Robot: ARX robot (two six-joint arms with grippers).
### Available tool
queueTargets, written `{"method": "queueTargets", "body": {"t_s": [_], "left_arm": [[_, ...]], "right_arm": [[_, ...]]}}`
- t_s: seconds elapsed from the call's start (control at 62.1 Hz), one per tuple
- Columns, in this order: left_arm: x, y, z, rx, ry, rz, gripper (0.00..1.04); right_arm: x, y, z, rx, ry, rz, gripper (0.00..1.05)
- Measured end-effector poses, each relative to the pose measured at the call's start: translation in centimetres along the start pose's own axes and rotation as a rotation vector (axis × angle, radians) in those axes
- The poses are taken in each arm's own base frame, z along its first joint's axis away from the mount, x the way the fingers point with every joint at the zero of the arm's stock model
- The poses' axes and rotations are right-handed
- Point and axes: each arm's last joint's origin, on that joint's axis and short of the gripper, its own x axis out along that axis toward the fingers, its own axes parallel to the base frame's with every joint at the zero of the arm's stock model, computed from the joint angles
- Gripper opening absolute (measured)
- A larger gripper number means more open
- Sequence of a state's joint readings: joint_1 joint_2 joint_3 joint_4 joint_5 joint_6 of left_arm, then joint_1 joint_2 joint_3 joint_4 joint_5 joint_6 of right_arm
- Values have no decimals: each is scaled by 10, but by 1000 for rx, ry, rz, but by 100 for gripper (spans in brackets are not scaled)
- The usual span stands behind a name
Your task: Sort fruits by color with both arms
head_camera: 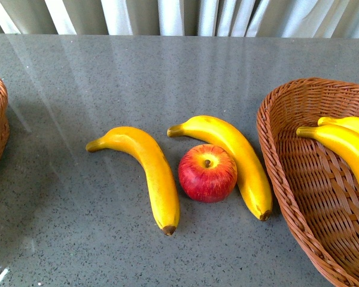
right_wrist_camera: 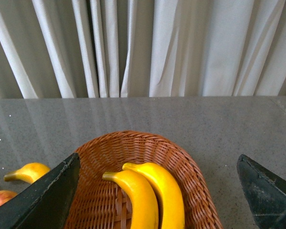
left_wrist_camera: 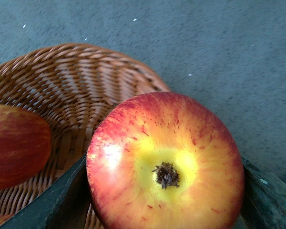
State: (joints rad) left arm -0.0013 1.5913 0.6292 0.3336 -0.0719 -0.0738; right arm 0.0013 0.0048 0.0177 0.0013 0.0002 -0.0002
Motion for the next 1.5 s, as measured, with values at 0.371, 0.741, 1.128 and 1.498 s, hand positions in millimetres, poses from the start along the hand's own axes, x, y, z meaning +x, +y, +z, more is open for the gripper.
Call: {"method": "queueTargets", "body": {"t_s": [0.371,0.741,1.128,1.498], "left_arm": [[14,32,-22,-62,67,115,71],[14,33,-31,-70,77,109,96],[-31,-13,-14,108,-94,-172,96],[-45,-110,-38,411,-109,-590,96]], "right_arm": [[0,0,0,0,0,0,96],[0,0,0,0,0,0,96],[0,0,0,0,0,0,96],[0,0,0,0,0,0,96]]}}
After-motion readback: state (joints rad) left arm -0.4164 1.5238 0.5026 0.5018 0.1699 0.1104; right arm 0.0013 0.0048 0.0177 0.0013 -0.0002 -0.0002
